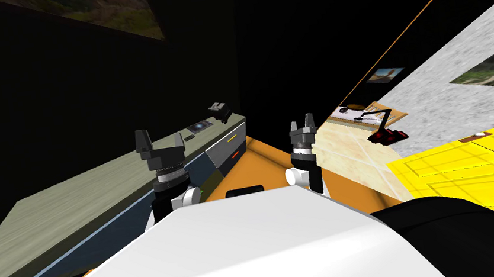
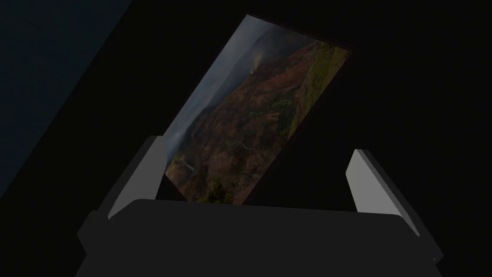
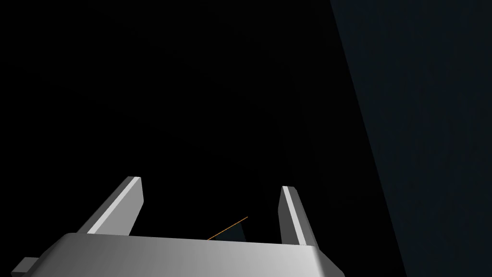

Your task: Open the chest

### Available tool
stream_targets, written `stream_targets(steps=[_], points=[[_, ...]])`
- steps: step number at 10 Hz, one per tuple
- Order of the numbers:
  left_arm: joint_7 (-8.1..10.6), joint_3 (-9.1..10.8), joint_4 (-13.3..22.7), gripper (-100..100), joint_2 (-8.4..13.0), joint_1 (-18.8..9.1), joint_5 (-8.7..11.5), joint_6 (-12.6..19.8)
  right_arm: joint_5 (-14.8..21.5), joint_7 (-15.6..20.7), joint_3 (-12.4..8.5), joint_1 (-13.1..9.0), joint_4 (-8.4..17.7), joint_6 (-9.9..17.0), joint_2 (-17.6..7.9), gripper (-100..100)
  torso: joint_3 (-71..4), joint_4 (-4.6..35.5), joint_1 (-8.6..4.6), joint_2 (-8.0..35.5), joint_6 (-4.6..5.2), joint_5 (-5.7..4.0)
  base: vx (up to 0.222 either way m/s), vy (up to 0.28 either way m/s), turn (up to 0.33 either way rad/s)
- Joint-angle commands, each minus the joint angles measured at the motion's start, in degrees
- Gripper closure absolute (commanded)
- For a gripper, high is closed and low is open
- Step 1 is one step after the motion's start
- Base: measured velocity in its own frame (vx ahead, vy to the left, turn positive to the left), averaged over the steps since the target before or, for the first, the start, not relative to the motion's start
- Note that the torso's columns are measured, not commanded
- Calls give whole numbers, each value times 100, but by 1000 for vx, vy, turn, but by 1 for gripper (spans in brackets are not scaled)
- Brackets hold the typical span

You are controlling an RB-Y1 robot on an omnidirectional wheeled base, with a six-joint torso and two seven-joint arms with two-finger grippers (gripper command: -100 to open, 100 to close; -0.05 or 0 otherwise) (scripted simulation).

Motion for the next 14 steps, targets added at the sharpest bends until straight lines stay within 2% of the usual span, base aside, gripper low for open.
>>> stream_targets(steps=[1, 9, 10, 11, 13, 14], points=[[0, 0, 0, 0, 0, 0, 0, 0, 0, 0, 0, 0, 0, 0, 0, 0, -467, 235, 0, 232, 0, 0, 0, 0, 0], [0, 0, -2, 0, 0, 0, 0, -1, 0, 0, 0, 0, -2, -1, 0, 0, -7073, 3537, 0, 3539, 0, 0, 0, 0, 0], [7, 24, 52, -100, 167, -15, 24, 20, 0, 0, 0, 0, -2, -1, 0, 0, -7919, 3960, 0, 3962, 0, 0, 27, -22, 20], [15, 47, 104, -100, 281, -29, 47, 39, 0, 0, 0, 1, 0, 0, 0, 0, -8317, 4148, -5, 4149, 0, -1, 46, -35, 44], [35, 112, 250, -100, 490, -69, 112, 94, 0, 0, 0, 1, 1, 0, 1, 0, -8460, 4218, -9, 4209, 0, -2, 82, -64, 45], [61, 196, 440, -100, 642, -121, 195, 165, 0, 0, 0, 2, 1, 0, 1, 0, -8467, 4222, -10, 4209, 0, -3, 134, -122, 105]])
